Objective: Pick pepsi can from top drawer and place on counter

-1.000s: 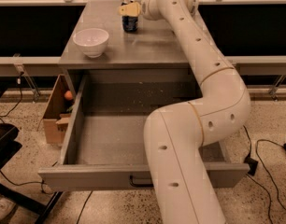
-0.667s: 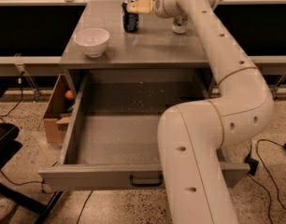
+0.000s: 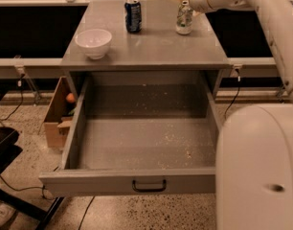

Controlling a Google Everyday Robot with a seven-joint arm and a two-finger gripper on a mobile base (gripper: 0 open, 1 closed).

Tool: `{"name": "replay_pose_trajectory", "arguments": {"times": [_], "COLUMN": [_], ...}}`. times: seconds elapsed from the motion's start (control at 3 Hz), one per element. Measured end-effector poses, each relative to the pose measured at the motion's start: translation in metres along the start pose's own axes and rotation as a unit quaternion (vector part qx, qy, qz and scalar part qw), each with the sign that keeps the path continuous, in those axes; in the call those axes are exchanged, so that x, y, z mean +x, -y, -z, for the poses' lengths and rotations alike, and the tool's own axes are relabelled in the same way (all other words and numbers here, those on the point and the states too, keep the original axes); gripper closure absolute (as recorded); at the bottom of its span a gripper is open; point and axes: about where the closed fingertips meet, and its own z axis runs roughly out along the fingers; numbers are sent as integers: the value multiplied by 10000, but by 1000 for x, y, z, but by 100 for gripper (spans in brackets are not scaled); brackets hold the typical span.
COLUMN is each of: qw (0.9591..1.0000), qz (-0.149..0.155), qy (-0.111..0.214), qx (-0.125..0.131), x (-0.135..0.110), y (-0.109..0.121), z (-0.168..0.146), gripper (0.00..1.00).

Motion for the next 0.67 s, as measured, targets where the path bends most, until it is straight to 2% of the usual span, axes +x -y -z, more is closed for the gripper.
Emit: {"name": "replay_pose_trajectory", "arguments": {"times": [0.33,0.67], "qw": [9987,9936], "qz": [37,178], "qy": [465,903], "qx": [202,654], "x": [-21,-20], "y": [-7,-31], "z": [99,203], "gripper": [0,0]}}
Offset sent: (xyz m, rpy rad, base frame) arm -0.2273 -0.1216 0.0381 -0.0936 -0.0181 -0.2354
